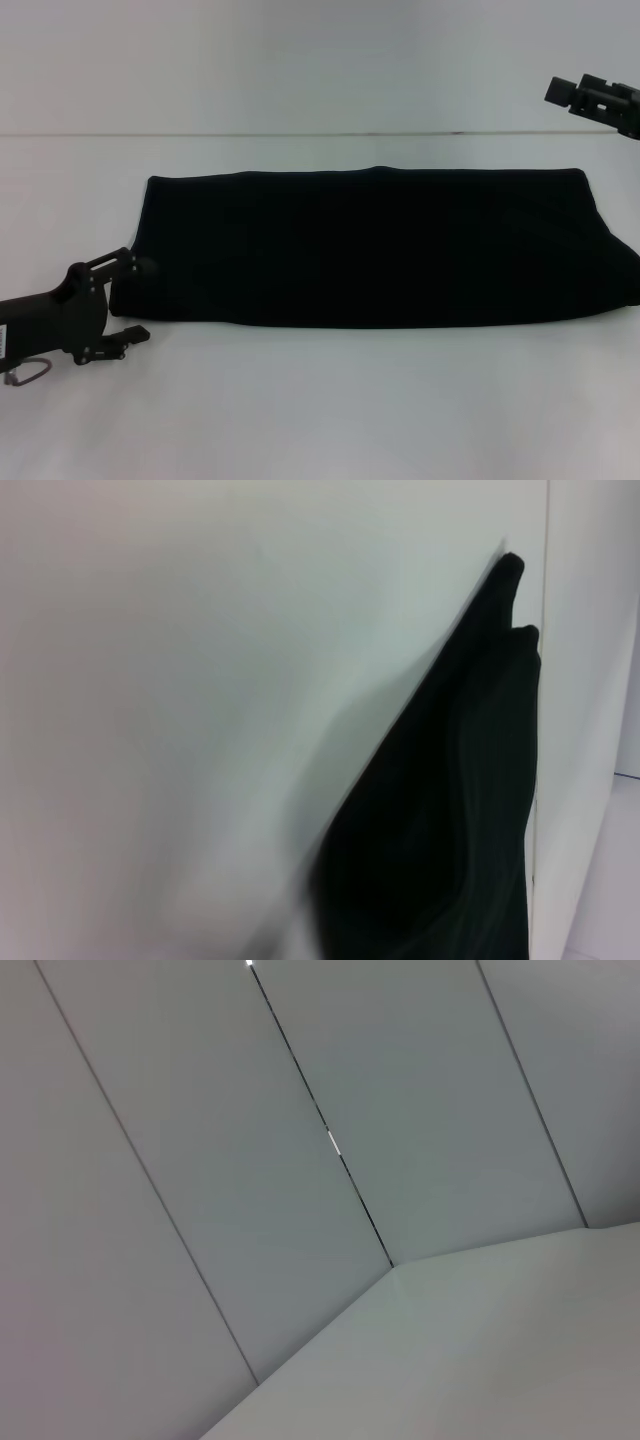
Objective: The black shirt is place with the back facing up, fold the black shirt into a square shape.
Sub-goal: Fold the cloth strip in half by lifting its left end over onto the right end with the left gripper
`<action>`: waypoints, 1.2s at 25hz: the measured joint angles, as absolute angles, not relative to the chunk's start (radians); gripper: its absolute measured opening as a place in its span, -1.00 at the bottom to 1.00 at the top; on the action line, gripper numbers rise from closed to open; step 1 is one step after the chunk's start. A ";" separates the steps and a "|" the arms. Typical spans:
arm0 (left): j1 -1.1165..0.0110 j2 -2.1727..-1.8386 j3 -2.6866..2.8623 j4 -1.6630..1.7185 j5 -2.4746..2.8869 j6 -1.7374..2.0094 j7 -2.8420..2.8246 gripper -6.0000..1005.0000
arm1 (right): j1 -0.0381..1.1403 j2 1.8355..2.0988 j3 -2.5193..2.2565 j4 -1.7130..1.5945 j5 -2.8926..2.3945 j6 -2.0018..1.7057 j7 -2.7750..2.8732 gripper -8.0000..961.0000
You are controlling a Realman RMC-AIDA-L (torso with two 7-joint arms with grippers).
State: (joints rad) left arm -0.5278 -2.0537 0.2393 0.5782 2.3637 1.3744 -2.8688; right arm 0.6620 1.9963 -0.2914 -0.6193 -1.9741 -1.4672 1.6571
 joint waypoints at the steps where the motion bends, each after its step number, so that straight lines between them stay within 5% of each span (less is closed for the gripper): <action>1: -0.528 -2.054 0.239 0.578 2.365 1.372 -2.869 0.89 | 0.663 1.996 -0.291 -0.620 -1.974 -1.468 1.658 0.92; 30: -0.552 -2.051 0.239 0.563 2.363 1.273 -2.834 0.89 | 0.669 1.996 -0.293 -0.620 -1.962 -1.463 1.659 0.92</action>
